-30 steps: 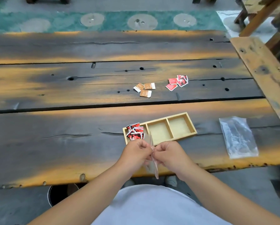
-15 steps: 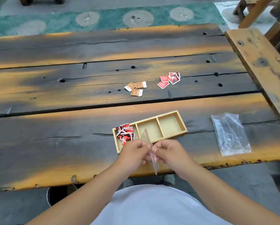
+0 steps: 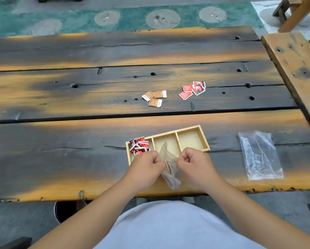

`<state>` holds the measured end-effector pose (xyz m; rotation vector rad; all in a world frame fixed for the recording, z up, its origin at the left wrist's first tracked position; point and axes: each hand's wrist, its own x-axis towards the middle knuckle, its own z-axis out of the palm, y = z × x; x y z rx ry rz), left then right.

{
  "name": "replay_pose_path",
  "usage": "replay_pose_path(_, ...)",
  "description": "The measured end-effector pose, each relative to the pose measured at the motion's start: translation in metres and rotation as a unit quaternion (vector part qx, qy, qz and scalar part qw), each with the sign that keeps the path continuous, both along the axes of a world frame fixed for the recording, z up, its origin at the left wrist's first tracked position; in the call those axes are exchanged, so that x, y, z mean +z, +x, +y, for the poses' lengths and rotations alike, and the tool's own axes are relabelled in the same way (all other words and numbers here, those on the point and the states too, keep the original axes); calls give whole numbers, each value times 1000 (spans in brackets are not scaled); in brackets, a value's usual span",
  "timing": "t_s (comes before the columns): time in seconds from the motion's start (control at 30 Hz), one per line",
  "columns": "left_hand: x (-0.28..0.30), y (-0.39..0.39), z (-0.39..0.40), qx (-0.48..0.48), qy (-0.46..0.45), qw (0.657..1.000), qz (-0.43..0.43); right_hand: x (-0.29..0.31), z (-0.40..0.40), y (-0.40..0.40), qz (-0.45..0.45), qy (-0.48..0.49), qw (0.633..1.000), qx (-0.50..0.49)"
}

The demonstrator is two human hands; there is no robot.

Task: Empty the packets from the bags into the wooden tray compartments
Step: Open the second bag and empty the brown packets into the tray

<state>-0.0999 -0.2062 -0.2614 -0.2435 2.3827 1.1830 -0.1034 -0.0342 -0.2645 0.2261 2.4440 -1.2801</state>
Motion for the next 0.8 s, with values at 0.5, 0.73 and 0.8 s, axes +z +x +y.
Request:
replay_pose_path(0.5, 16, -14, -37, -1, -75, 993, 95, 33, 27, -21, -2, 33, 999, 17)
replay_pose_path(0.73, 10, -16, -40, 1, -11, 994, 105, 37, 21, -24, -15, 13, 1000, -6)
replay_pose_path(0.8, 2, -15, -41, 33, 74, 993, 85, 41, 16, -24, -44, -28, 998, -26)
